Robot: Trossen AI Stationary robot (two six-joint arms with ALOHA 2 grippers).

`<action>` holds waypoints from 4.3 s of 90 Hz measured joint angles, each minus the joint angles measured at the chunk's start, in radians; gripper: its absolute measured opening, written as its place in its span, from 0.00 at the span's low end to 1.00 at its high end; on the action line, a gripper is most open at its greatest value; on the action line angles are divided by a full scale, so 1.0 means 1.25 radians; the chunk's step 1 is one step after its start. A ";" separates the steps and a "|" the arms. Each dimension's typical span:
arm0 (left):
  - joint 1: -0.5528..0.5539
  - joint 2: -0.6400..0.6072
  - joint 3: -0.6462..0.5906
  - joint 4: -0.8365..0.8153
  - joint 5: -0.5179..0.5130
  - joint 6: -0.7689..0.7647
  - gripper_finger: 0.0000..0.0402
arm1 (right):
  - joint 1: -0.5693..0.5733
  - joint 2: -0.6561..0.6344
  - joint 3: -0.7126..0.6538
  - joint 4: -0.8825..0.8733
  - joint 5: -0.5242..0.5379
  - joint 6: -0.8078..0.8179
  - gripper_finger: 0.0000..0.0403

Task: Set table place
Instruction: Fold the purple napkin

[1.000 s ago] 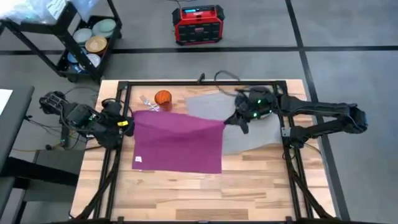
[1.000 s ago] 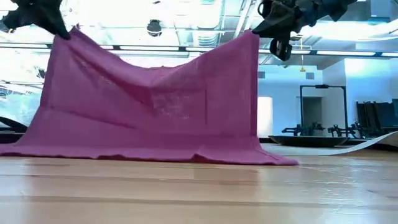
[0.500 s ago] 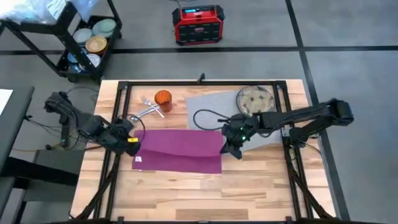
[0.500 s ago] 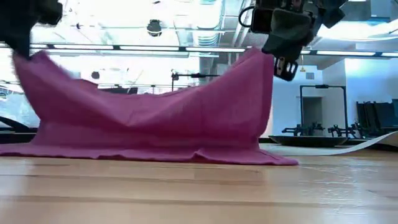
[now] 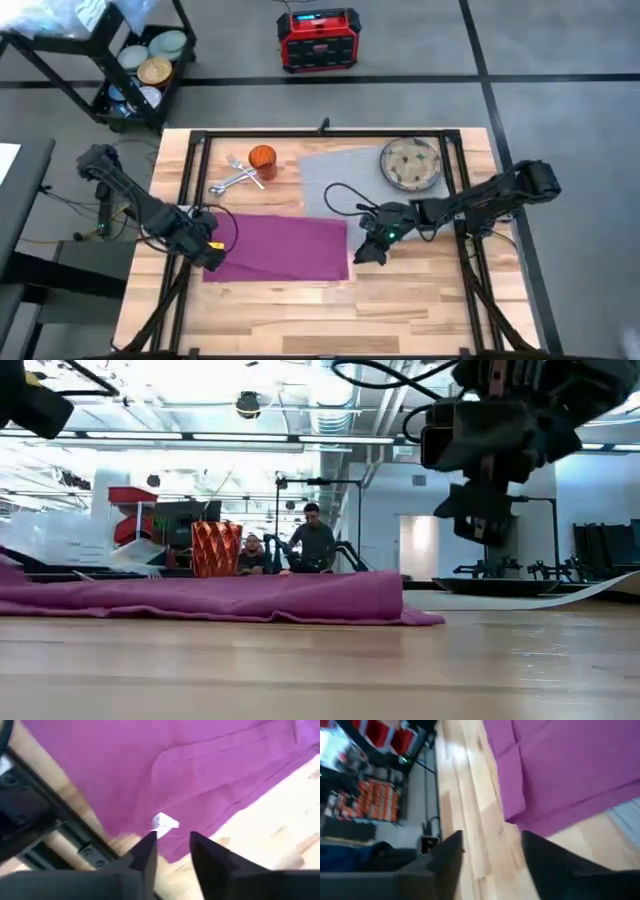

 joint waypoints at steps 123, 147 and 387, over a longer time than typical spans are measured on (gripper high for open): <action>0.012 0.074 0.027 0.371 -0.370 0.119 0.43 | -0.178 0.224 0.057 0.042 0.061 0.084 0.27; 0.012 0.074 0.027 0.370 -0.349 0.118 0.43 | -0.167 0.145 0.067 -0.005 0.072 0.058 0.27; 0.031 0.074 0.027 0.370 -0.406 0.131 0.43 | -0.319 0.117 0.066 0.070 0.137 0.100 0.27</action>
